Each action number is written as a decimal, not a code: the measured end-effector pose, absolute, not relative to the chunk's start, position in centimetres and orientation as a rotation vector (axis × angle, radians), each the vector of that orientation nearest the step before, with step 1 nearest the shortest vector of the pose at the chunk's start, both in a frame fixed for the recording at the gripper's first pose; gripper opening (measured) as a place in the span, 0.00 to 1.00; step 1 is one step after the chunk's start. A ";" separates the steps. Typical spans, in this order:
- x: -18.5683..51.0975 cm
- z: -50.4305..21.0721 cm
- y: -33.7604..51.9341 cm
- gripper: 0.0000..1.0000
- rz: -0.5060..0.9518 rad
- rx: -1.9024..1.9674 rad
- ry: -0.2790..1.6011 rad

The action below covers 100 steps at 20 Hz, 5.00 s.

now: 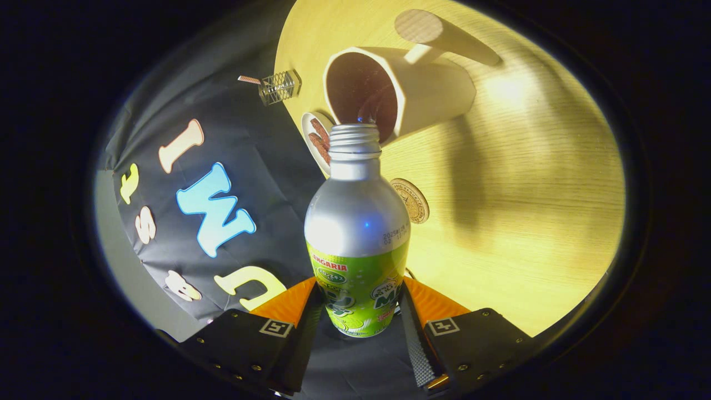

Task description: Take the bottle from table, then pour the juice into the cup, finally place the bottle on the coaster

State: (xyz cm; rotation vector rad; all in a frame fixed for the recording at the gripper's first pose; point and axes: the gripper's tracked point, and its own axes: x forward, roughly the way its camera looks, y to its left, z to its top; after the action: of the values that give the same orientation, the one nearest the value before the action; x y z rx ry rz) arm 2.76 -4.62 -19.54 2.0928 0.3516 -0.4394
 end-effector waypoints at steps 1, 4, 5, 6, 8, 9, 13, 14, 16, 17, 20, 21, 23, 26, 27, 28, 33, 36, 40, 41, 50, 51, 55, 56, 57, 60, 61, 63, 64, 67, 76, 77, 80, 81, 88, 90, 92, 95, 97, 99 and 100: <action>2.7 -19.5 -4.5 0.73 -0.440 2.104 0.353; 2.8 -19.0 -4.3 0.73 -0.419 2.125 0.358; 2.9 -18.9 -4.2 0.73 -0.410 2.125 0.364; 2.9 -18.9 -4.2 0.73 -0.407 2.128 0.370; 2.9 -18.8 -4.7 0.73 -0.413 2.142 0.360; 3.0 -18.8 -4.9 0.73 -0.417 2.149 0.355; 2.8 -18.5 -5.2 0.73 -0.402 2.176 0.359; 2.6 -18.5 -5.1 0.73 -0.400 2.175 0.364; 2.4 -18.7 -5.0 0.73 -0.401 2.170 0.386; 2.3 -18.6 -5.0 0.73 -0.398 2.166 0.387; 2.1 -18.7 -5.2 0.73 -0.404 2.168 0.391; 2.2 -18.8 -5.2 0.73 -0.405 2.169 0.395; 2.0 -18.6 -4.9 0.73 -0.394 2.182 0.411; 1.8 -18.3 -4.6 0.73 -0.377 2.188 0.429; 1.8 -18.4 -4.6 0.73 -0.377 2.192 0.431; 1.8 -18.3 -4.6 0.73 -0.379 2.197 0.435; 1.1 -18.8 -4.7 0.73 -0.390 2.193 0.454; 1.0 -18.7 -4.4 0.73 -0.378 2.174 0.470; 1.1 -19.0 -4.2 0.73 -0.381 2.128 0.470; 1.1 -19.2 -4.1 0.73 -0.384 2.100 0.475; 0.2 -23.6 -3.9 0.73 -0.479 1.756 0.503; 0.0 -23.9 -3.8 0.73 -0.481 1.710 0.505; -0.1 -25.6 -3.8 0.73 -0.498 1.567 0.509; -0.1 -25.9 -3.6 0.73 -0.495 1.540 0.514; 0.0 -26.3 -3.2 0.73 -0.489 1.505 0.521; -0.1 -27.8 -2.5 0.73 -0.476 1.337 0.552; 0.0 -28.2 -2.4 0.73 -0.463 1.279 0.562; -0.2 -28.7 -2.4 0.73 -0.447 1.188 0.569; -0.2 -28.9 -2.2 0.73 -0.443 1.156 0.585; -0.3 -28.8 -2.1 0.73 -0.446 1.062 0.589; 1.0 -27.5 -3.6 0.73 -0.471 0.788 0.530; 1.6 -27.3 -3.7 0.73 -0.467 0.764 0.522; 3.0 -27.3 -3.6 0.73 -0.457 0.678 0.521; 3.4 -27.3 -3.7 0.73 -0.452 0.641 0.520; 7.1 -27.9 -4.3 0.73 -0.462 0.457 0.538; 7.7 -28.4 -4.9 0.73 -0.481 0.430 0.541; 8.2 -28.7 -5.5 0.73 -0.498 0.400 0.539; 9.2 -29.3 -6.1 0.73 -0.513 0.338 0.546; 9.9 -29.1 -6.8 0.73 -0.520 0.298 0.541; 11.1 -29.2 -6.9 0.73 -0.522 0.280 0.529; 11.5 -29.2 -7.2 0.73 -0.526 0.269 0.526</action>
State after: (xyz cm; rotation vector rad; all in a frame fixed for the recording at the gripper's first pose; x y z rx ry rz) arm 11.49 -7.19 -29.24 0.2690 0.5256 -0.5260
